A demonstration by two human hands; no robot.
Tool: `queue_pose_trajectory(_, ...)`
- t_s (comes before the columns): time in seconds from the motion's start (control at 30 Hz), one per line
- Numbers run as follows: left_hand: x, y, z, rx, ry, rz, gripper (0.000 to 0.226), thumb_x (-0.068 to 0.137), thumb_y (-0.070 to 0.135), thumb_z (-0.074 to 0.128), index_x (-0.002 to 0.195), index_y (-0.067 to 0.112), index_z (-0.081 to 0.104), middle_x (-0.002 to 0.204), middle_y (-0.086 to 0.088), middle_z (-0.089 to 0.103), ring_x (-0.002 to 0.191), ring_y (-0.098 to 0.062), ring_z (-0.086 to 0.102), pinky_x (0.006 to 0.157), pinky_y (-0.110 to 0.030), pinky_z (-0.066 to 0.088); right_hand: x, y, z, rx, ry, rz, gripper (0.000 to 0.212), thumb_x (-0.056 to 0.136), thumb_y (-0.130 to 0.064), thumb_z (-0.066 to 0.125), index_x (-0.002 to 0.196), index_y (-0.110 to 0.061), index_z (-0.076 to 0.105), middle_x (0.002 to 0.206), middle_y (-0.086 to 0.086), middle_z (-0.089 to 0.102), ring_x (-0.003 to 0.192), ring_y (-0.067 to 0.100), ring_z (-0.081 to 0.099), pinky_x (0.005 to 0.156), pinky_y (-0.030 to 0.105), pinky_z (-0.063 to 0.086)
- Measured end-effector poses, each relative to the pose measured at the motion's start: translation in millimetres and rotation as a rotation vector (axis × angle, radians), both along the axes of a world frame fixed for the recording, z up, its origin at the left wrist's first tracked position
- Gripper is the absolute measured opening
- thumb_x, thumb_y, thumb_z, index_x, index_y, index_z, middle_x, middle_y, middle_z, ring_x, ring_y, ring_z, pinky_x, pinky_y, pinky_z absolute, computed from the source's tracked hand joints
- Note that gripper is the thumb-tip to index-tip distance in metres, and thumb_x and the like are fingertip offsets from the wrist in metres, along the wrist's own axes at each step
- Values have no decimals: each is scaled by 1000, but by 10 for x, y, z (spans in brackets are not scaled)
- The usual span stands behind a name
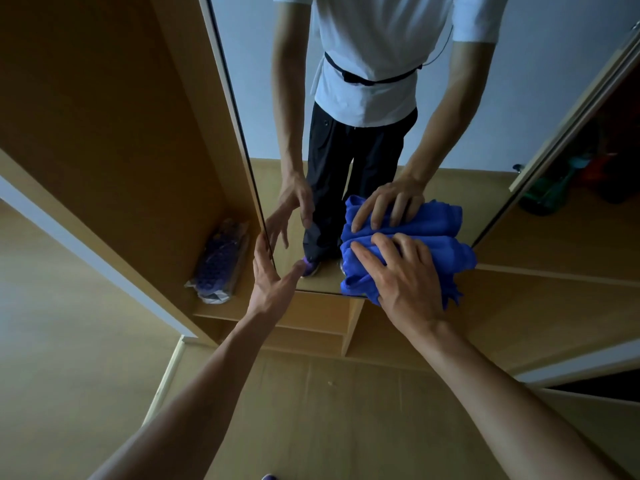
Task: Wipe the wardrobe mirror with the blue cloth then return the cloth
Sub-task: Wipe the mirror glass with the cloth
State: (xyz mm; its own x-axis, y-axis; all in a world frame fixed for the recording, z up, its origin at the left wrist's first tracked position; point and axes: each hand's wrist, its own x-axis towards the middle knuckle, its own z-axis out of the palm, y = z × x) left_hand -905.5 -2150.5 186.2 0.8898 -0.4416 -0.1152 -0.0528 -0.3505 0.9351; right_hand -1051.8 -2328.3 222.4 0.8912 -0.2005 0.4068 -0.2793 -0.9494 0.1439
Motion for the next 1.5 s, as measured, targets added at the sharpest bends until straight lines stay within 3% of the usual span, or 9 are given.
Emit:
queue_pose_trajectory(0.27,20,36,36,-30,39,-36,107,78,48,65,161,34,0,170,0,9,155,-18,13,123,-55,24,-137,-144,-332,-40,180,-13,71,76,-16,81,141,-25,54,132,8,57,116,33,53,99,46,43)
queue_pose_trajectory(0.57,-52,7,54,-34,57,1,108,77,46,64,162,33,-1,170,-3,11,155,-21,15,123,-54,24,-269,-193,34,7,-32,-24,66,74,-7,66,137,-23,57,130,13,56,107,36,54,98,50,43)
queue_pose_trajectory(0.83,-81,-6,74,-80,52,0,107,77,40,65,162,31,1,170,-3,12,155,-21,16,122,-57,24,-400,-391,326,-21,-180,-43,74,69,-11,74,139,-26,56,130,10,56,113,34,53,102,48,38)
queue_pose_trajectory(1.07,-54,-15,51,-68,42,-3,108,76,40,66,161,32,0,170,-3,12,155,-20,16,122,-57,24,-436,-476,0,-83,-77,-28,55,82,-11,67,135,-25,59,131,10,57,114,36,53,98,51,40)
queue_pose_trajectory(1.3,-51,21,45,-36,44,-5,106,76,44,67,159,41,1,170,1,13,155,-19,16,121,-58,26,-550,-516,-258,-60,151,-71,64,73,-13,83,132,-27,62,131,9,59,116,35,54,98,51,42)
queue_pose_trajectory(1.5,-68,4,64,-40,45,-6,107,76,43,67,160,38,0,170,-1,12,155,-21,16,122,-58,25,-583,-521,-27,-19,41,-74,61,74,-12,75,132,-26,61,128,9,57,109,34,54,97,51,40)
